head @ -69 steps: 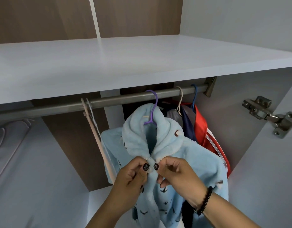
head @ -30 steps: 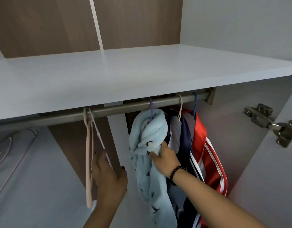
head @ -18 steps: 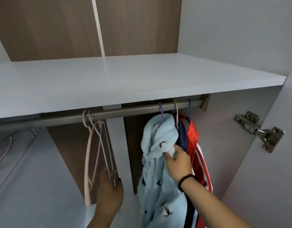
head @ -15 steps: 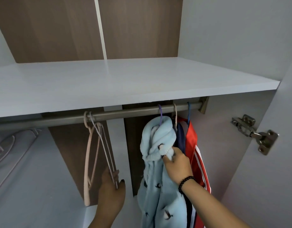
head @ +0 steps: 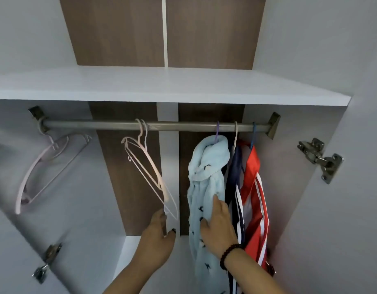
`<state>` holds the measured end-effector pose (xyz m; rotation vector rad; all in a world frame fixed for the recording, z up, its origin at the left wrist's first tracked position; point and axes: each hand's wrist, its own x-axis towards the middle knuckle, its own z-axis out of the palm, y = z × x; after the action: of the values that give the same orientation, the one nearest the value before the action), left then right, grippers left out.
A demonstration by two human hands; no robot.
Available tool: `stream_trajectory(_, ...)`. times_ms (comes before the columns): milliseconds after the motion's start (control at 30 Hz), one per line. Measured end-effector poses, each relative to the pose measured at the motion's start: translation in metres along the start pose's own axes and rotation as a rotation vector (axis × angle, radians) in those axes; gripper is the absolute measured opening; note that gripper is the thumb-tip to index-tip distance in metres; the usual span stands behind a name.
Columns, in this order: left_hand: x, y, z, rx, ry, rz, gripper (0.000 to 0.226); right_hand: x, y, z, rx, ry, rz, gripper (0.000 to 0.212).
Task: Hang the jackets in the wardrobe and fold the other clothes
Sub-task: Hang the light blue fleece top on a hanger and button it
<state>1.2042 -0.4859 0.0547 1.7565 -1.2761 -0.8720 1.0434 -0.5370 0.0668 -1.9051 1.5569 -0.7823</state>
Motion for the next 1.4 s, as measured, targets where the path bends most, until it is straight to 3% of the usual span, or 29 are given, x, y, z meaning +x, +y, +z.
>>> stream_trajectory(233,-0.037,0.008,-0.016,0.185,-0.036,0.063,0.052,-0.041,0.007,0.0,-0.028,-0.051,-0.03,0.064)
stream_trajectory(433,-0.07,0.014,-0.03,0.286,-0.105,0.124,0.061,-0.076,0.0,-0.007,-0.046,0.025,-0.091,0.057)
stream_trajectory(867,-0.181,-0.04,-0.09,0.452,-0.314,0.322,0.058,-0.248,-0.044,0.032,0.009,0.179,0.104,0.052)
stream_trajectory(1133,-0.29,-0.07,-0.052,0.484,-0.568,0.377,0.051,-0.419,-0.01,0.028,-0.056,0.202,0.343,0.044)
stream_trajectory(1400,-0.389,-0.039,0.033,0.486,-0.798,0.52,0.05,-0.544,0.031,-0.024,-0.106,0.32,0.547,0.043)
